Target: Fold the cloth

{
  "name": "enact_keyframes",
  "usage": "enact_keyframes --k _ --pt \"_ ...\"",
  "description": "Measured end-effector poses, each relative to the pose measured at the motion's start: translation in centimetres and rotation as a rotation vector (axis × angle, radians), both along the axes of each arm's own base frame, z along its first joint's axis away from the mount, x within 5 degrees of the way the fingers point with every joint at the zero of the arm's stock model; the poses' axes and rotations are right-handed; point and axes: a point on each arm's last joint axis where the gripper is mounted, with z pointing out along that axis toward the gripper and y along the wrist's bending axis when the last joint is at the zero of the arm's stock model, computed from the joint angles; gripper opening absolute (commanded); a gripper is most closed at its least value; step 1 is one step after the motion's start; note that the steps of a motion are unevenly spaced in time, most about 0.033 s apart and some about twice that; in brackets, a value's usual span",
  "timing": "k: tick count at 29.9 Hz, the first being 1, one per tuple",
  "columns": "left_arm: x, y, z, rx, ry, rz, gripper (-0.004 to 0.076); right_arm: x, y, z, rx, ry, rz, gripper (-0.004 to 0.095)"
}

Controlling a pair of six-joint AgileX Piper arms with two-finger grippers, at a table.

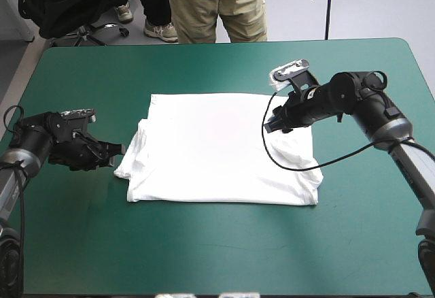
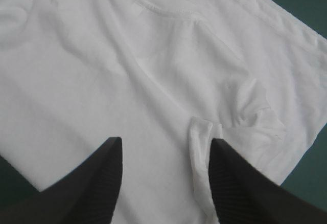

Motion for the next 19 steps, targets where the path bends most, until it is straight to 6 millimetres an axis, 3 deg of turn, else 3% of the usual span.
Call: enact_keyframes --k 6,10,13,15,18,19 --pt "1.7 -0.5 -2.2 -0.076 0.014 -0.019 0.0367 -0.1 0.0 0.1 0.002 -0.001 0.006 0.0496" --pt "2.5 -0.6 -4.7 -0.097 0.105 -0.042 0.0367 -0.1 0.0 0.1 0.006 0.001 0.006 0.0496" --pt "2.9 -0.6 -5.1 -0.117 0.127 -0.074 0.0344 -0.1 0.0 0.1 0.007 0.001 0.006 0.0496" --pt "2.9 -0.7 -5.3 -0.120 0.142 -0.099 0.0244 -0.1 0.0 0.1 0.007 0.001 0.006 0.0496" --pt "3.0 -0.6 -5.4 -0.117 0.141 -0.123 -0.0013 -0.1 0.0 0.1 0.007 0.001 0.006 0.0496" --pt "3.0 -0.7 -5.4 -0.120 0.141 -0.128 -0.0012 -0.1 0.0 0.1 0.007 0.001 0.006 0.0496"
